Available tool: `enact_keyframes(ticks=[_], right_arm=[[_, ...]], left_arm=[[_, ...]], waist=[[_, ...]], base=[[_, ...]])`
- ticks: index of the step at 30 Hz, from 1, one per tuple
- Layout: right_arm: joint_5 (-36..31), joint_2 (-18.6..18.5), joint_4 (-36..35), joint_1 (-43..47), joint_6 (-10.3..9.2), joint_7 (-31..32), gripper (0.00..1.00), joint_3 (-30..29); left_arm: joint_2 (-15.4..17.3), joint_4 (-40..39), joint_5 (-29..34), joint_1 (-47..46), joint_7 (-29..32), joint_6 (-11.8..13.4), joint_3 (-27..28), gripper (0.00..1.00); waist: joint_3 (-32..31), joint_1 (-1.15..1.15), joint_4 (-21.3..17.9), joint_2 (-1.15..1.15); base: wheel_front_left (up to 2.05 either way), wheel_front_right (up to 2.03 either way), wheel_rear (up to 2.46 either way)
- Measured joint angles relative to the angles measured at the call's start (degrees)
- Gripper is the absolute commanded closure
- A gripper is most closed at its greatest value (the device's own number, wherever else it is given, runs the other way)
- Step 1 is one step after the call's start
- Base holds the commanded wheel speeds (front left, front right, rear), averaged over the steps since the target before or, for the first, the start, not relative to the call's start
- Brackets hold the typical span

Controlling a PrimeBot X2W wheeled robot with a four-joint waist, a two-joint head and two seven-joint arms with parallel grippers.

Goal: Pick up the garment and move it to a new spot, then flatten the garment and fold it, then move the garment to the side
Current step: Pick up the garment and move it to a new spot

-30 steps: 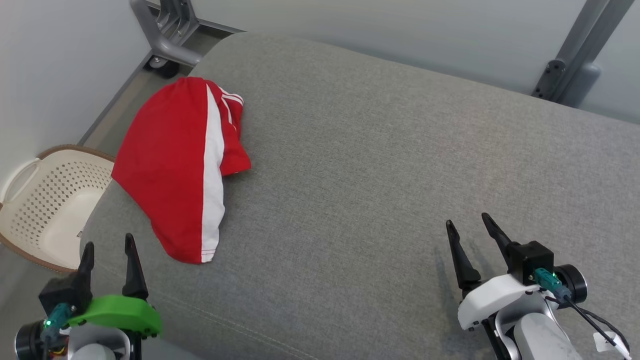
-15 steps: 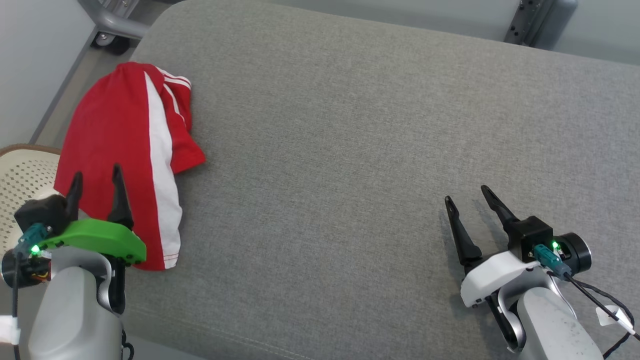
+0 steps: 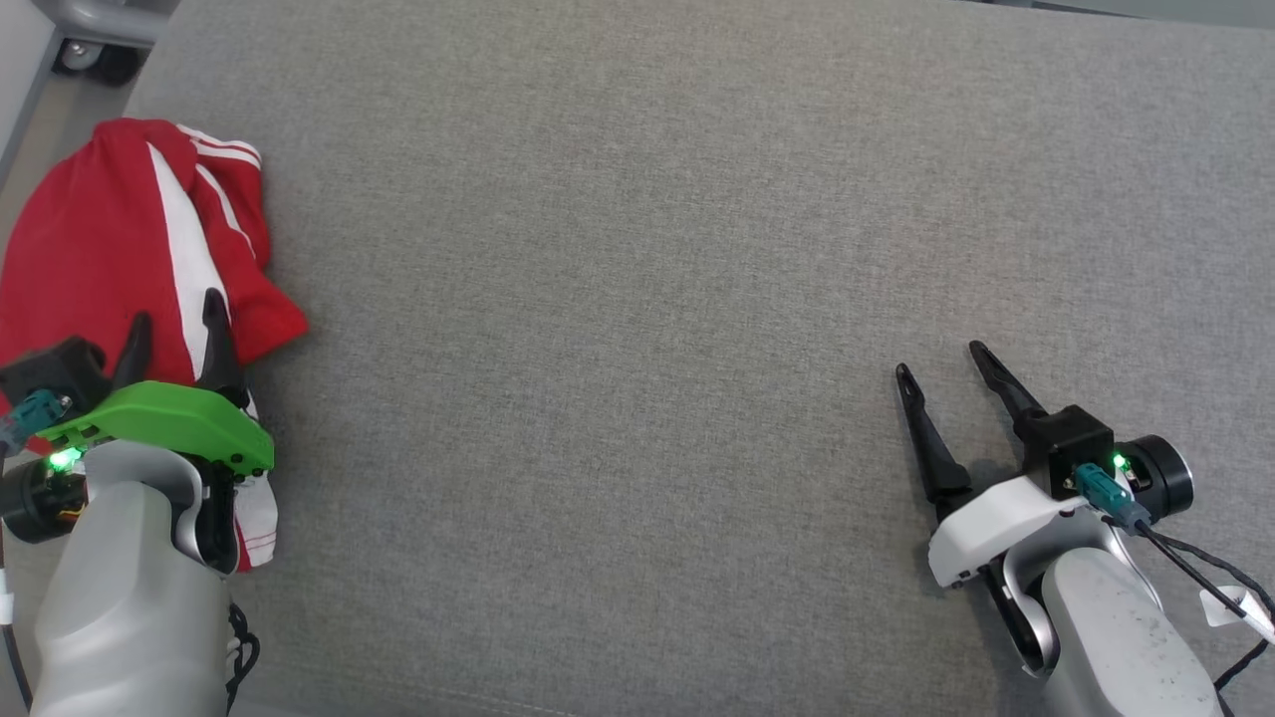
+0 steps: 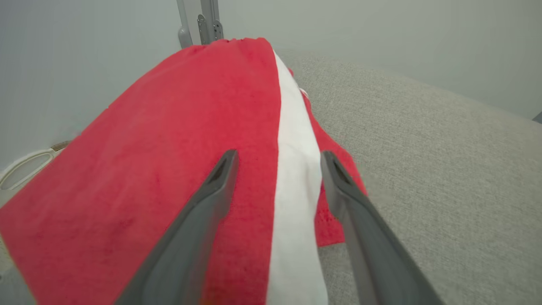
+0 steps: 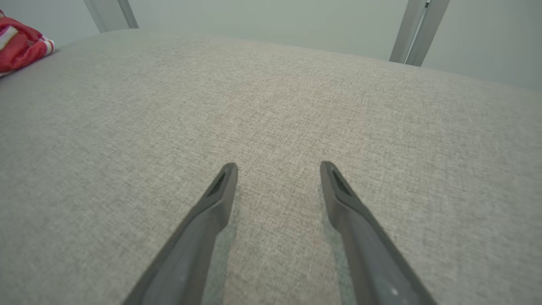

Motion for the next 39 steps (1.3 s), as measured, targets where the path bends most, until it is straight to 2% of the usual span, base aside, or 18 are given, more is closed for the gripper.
enact_keyframes(ticks=[6, 7, 8, 9, 17, 26, 33, 39], right_arm=[[-0.1, -0.2, -0.2, -0.1, 0.0, 0.0, 0.0, -0.4], [-0.1, -0.2, -0.2, -0.1, 0.0, 0.0, 0.0, -0.5], [-0.1, -0.1, -0.2, -0.1, 0.0, 0.0, 0.0, -0.6], [-0.1, 0.0, -0.1, -0.1, 0.0, 0.0, 0.0, -0.7], [0.3, 1.5, 0.4, -0.1, 0.0, 0.0, 0.0, -0.5], [1.8, 3.2, 1.0, 1.0, 0.0, 0.0, 0.0, -0.5], [2.9, 4.2, 1.1, 1.4, 0.0, 0.0, 0.0, -0.1], [3.7, 4.7, 0.6, 1.4, 0.0, 0.0, 0.0, -0.1]], left_arm=[[-0.1, 2.0, 3.2, -0.6, 0.0, 3.1, 2.2, 0.0], [-0.1, 2.2, 3.5, -0.6, 0.0, 3.3, 2.4, 0.35], [-0.2, 2.4, 3.9, -0.6, 0.0, 3.4, 2.5, 0.81], [-0.4, 2.5, 4.1, -0.6, 0.0, 3.4, 2.8, 1.0], [-1.1, 0.9, 6.0, -0.5, 0.0, 2.7, 5.1, 1.0], [-4.1, -8.9, 9.5, 0.5, 0.0, 0.6, 4.2, 1.0], [-6.5, -13.8, 11.5, 0.6, 0.0, 0.2, -2.7, 1.0], [-7.7, -16.3, 8.8, 0.5, 0.0, 0.2, -11.7, 1.0]], waist=[[1.2, 0.0, -1.3, 0.0], [1.3, 0.0, -1.5, 0.0], [1.2, 0.0, -1.5, 0.0], [1.1, 0.0, -1.5, 0.0], [-0.8, 0.0, -1.5, 0.0], [-4.5, 0.0, -2.5, 0.0], [-6.4, 0.0, -6.3, 0.0], [-7.0, 0.0, -11.4, 0.0]], base=[[0.0, 0.0, 0.0], [0.0, 0.0, 0.0], [0.0, 0.0, 0.0], [0.0, 0.0, 0.0], [0.0, 0.0, 0.0], [0.0, 0.0, 0.0], [0.0, 0.0, 0.0], [0.0, 0.0, 0.0]])
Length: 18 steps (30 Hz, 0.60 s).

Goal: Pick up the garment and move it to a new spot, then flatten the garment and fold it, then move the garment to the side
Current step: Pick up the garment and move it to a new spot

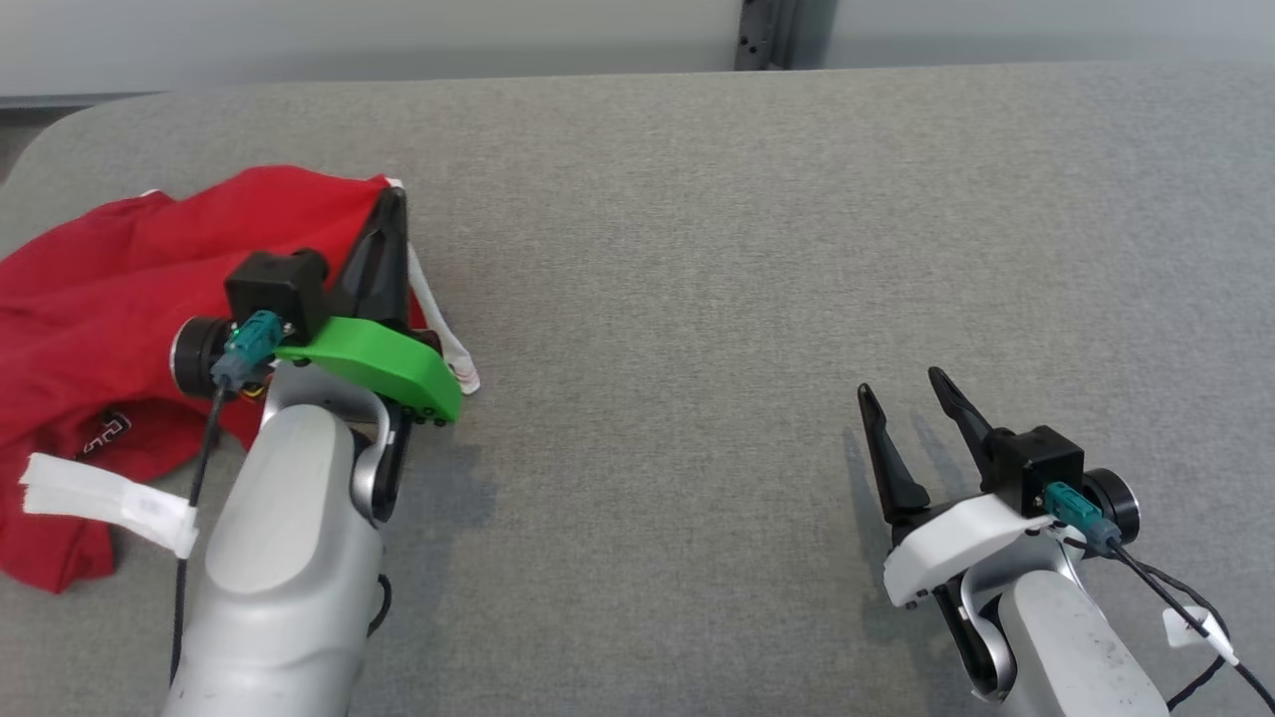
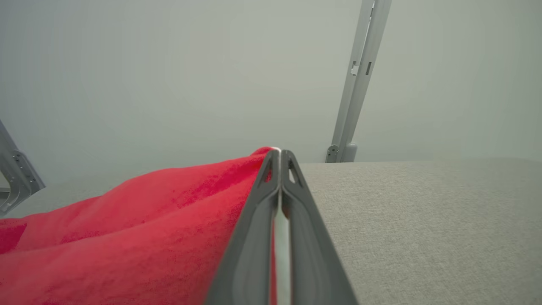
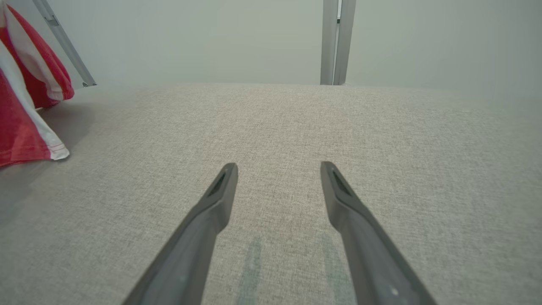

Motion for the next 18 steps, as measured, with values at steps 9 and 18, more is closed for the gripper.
enact_keyframes(ticks=[9, 18], right_arm=[[2.7, 0.2, -0.8, 0.0, 0.0, 0.0, 0.0, 0.4], [4.5, 0.1, -1.2, 0.1, 0.0, 0.0, 0.0, 0.5]], left_arm=[[-0.7, -5.9, -7.3, -1.0, 0.0, -0.1, -18.7, 1.0], [-1.0, -15.9, -15.1, -3.5, 0.0, -0.1, -32.0, 1.0]], waist=[[0.2, 0.0, -9.1, 0.0], [0.7, 0.0, -16.7, 0.0]], base=[[0.0, 0.0, 0.0], [0.0, 0.0, 0.0]])
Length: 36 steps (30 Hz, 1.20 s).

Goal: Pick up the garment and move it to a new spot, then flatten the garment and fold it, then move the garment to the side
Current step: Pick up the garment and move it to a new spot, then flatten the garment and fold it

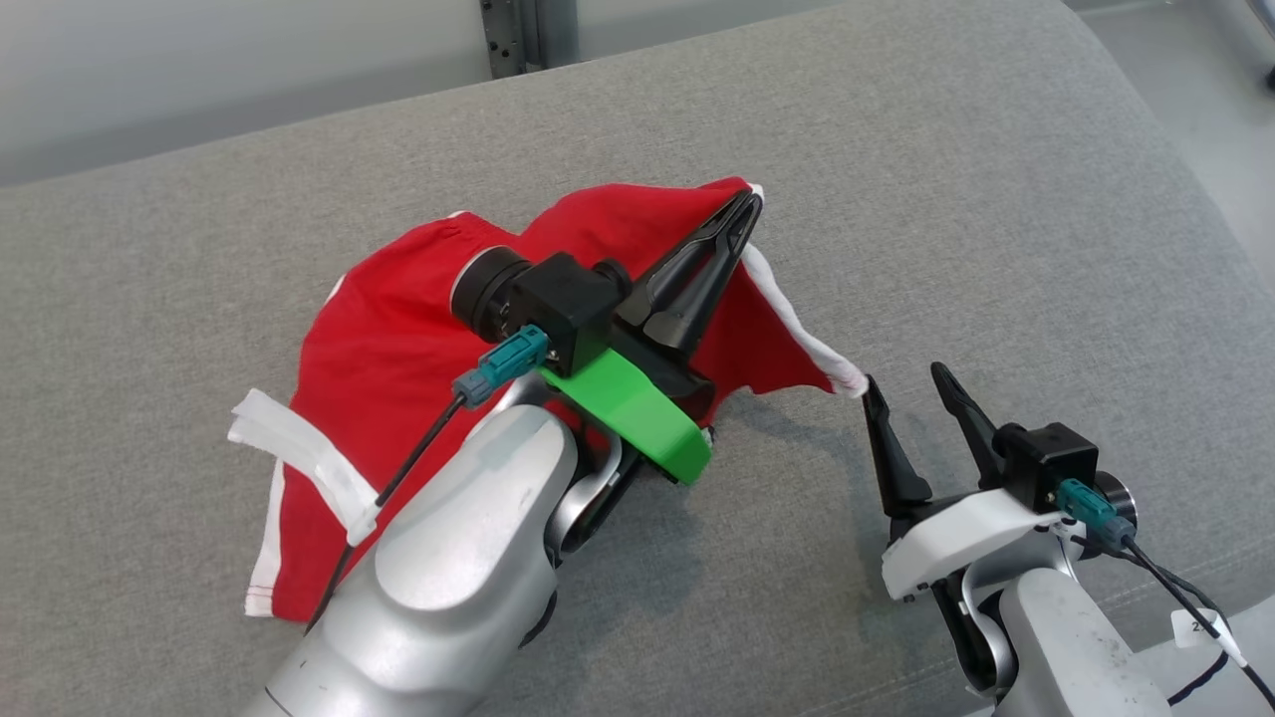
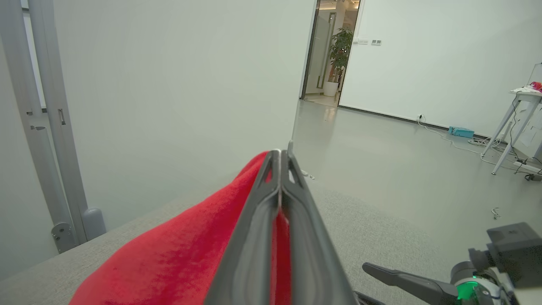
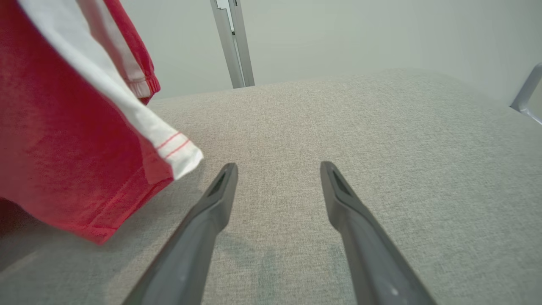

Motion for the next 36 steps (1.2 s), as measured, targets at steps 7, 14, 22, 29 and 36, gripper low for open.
enact_keyframes(ticks=[7, 14, 22, 29, 36], right_arm=[[0.1, 0.0, -0.3, 0.6, 0.0, 0.0, 0.0, -1.0], [0.0, 0.1, -0.2, 0.7, 0.0, 0.0, 0.0, -1.3], [-0.6, 0.1, 0.0, 2.1, 0.0, 0.0, 0.0, -1.3], [-0.8, 0.1, 0.4, 3.6, 0.0, 0.0, 0.0, -1.2], [-0.5, 0.1, 0.8, 5.1, 0.0, 0.0, 0.0, 0.3]], left_arm=[[0.0, 1.9, 1.3, 0.3, 0.0, 0.7, 2.2, 1.0], [0.4, 6.7, 5.9, 7.6, 0.0, 2.0, 12.0, 0.0], [0.7, 5.8, 10.3, 19.0, 0.0, 3.2, 25.6, 0.0], [0.5, 1.5, 15.4, 28.5, 0.0, 3.7, 36.2, 0.0], [0.3, -3.0, 17.4, 36.7, 0.0, 3.9, 43.1, 0.0]], waist=[[0.4, 0.0, -1.3, 0.0], [-0.7, 0.0, 1.1, 0.0], [-3.3, 0.0, 4.0, 0.0], [-6.3, 0.0, 6.4, 0.0], [-9.4, 0.0, 8.0, 0.0]], base=[[0.0, 0.0, 0.0], [0.0, 0.0, 0.0], [0.0, 0.0, 0.0], [0.0, 0.0, 0.0], [0.0, 0.0, 0.0]])
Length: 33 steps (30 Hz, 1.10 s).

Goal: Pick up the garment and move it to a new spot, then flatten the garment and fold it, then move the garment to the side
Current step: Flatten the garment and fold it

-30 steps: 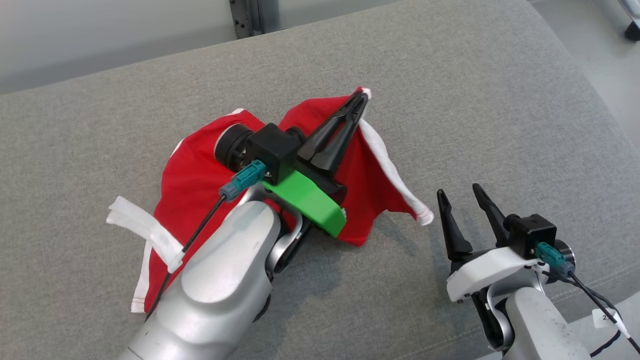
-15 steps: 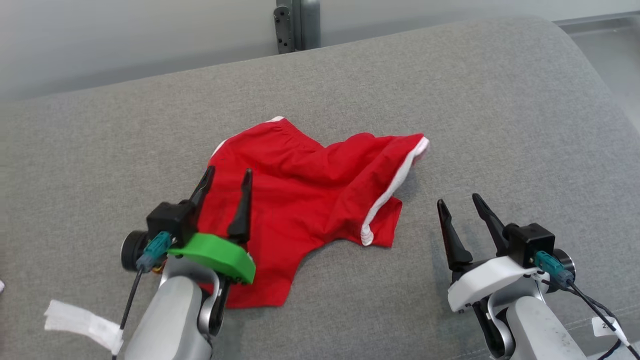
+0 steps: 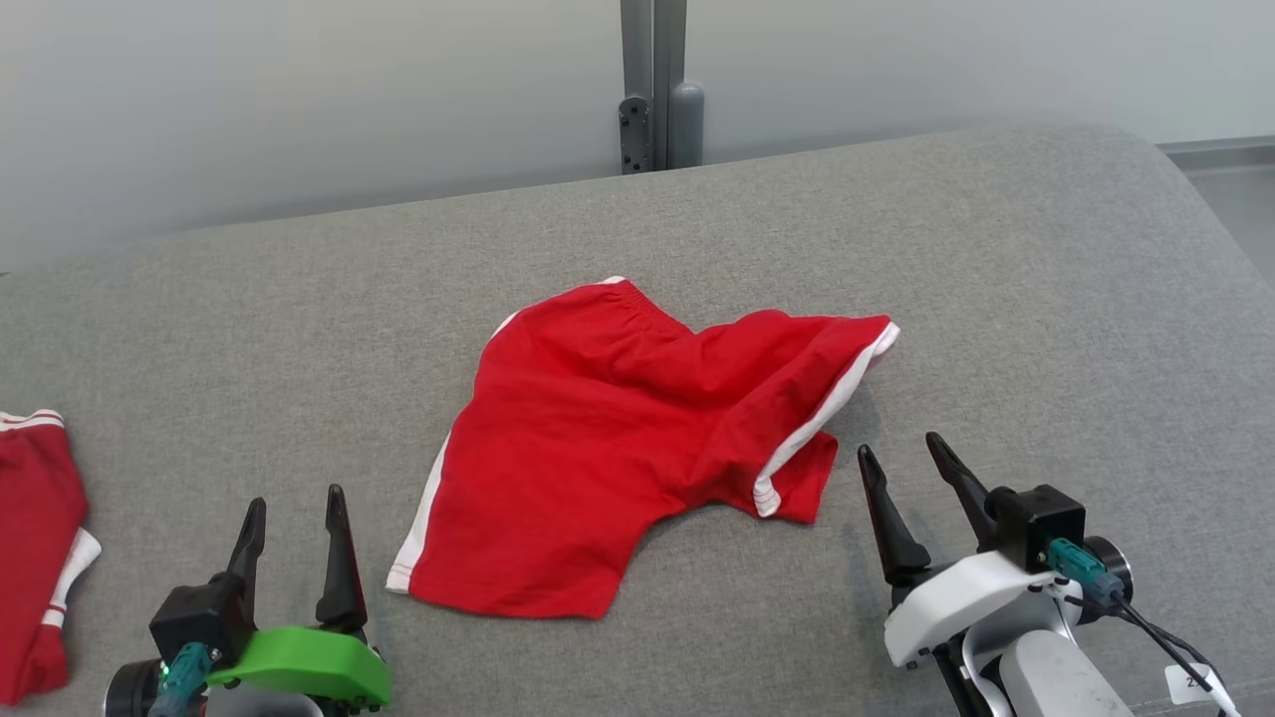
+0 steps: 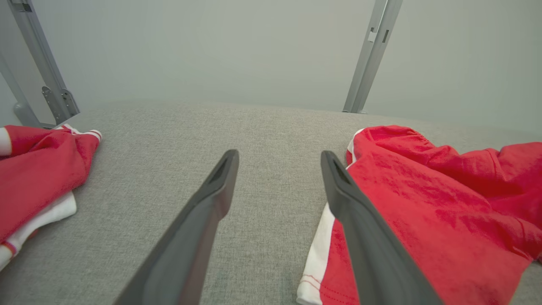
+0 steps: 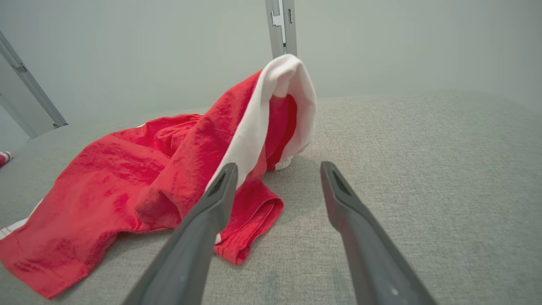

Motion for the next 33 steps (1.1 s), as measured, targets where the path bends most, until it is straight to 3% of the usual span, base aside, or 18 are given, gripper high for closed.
enact_keyframes(ticks=[12, 24, 33], right_arm=[[0.0, 0.0, 0.3, 0.7, 0.0, 0.0, 0.0, 4.0], [2.7, 0.1, 5.6, -8.2, 0.01, 0.0, 0.0, 26.8], [6.4, 0.1, 15.5, -16.7, 0.01, 0.0, 0.0, 35.1]], left_arm=[[-0.1, -1.7, -1.7, 2.7, 0.0, 0.9, -2.0, 0.0], [-0.2, 0.8, -2.9, 1.9, 0.0, 1.0, -5.2, 0.0], [-0.1, 2.1, -3.8, 1.9, 0.0, 0.9, -7.3, 0.0]], waist=[[-0.5, 0.0, 2.7, 0.0], [1.4, 0.0, 10.0, 0.0], [2.5, 0.0, 19.4, 0.0]], base=[[0.0, 0.0, 0.0], [0.0, 0.0, 0.0], [0.0, 0.0, 0.0]])
